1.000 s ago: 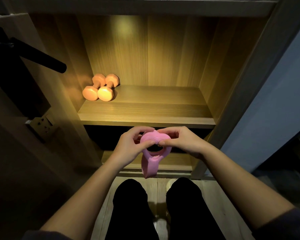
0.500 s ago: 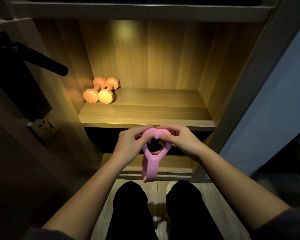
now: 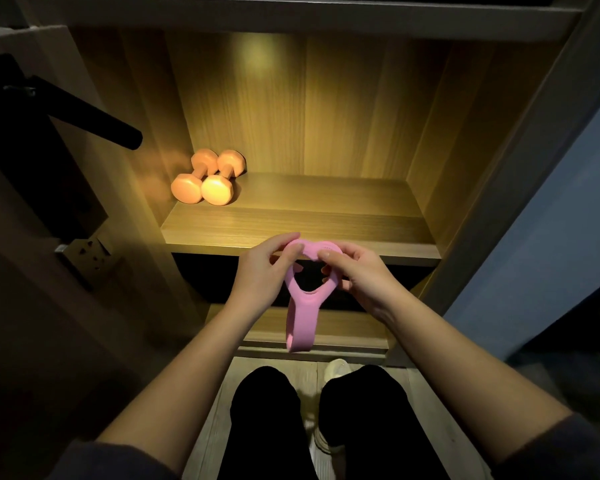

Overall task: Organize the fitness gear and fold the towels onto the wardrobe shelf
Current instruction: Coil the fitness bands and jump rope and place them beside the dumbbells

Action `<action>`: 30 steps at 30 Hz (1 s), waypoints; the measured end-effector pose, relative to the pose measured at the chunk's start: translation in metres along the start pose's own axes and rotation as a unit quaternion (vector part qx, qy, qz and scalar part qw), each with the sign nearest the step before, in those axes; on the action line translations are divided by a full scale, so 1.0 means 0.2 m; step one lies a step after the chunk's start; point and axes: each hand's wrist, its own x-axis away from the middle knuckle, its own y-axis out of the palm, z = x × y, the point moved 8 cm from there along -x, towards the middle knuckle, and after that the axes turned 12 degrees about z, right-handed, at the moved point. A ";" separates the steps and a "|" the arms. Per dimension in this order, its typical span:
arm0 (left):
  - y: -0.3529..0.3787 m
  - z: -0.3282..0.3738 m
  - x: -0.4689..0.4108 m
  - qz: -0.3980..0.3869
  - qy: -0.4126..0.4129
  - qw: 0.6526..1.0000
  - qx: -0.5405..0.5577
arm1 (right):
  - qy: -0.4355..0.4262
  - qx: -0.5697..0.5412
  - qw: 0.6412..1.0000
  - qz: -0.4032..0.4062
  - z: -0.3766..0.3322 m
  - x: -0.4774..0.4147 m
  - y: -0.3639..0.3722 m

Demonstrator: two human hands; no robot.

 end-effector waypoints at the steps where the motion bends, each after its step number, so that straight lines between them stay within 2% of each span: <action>1: 0.00 -0.04 -0.01 -0.006 -0.033 0.999 0.033 | 0.005 -0.002 1.000 0.001 0.00 -0.02 0.00; 3: 0.02 -0.13 -0.02 -0.032 -0.080 0.993 0.078 | 0.017 -0.016 1.000 0.002 0.00 -0.07 0.01; 6: 0.12 -0.27 -0.01 -0.115 -0.130 0.981 0.091 | 0.043 -0.060 0.997 -0.001 -0.02 -0.17 0.03; 10: 0.23 -0.36 -0.08 -0.157 -0.117 0.981 -0.006 | 0.066 -0.097 0.993 0.028 -0.07 -0.37 0.07; 16: 0.23 -0.47 -0.36 -0.117 -0.129 0.983 -0.066 | 0.112 -0.064 0.988 0.088 -0.08 -0.78 0.12; 20: 0.14 -0.59 -0.58 -0.059 -0.160 0.979 -0.114 | 0.140 -0.062 0.985 0.073 -0.03 -1.06 0.25; 23: 0.07 -0.67 -0.74 -0.024 -0.131 0.978 -0.163 | 0.129 -0.064 0.988 0.055 -0.01 -1.28 0.39; 26: 0.08 -0.75 -0.86 -0.041 -0.103 0.978 -0.177 | 0.132 -0.070 0.988 0.041 0.03 -1.47 0.51; 30: 0.09 -0.87 -0.96 -0.032 -0.127 0.982 -0.134 | 0.154 -0.035 0.987 0.033 0.09 -1.70 0.64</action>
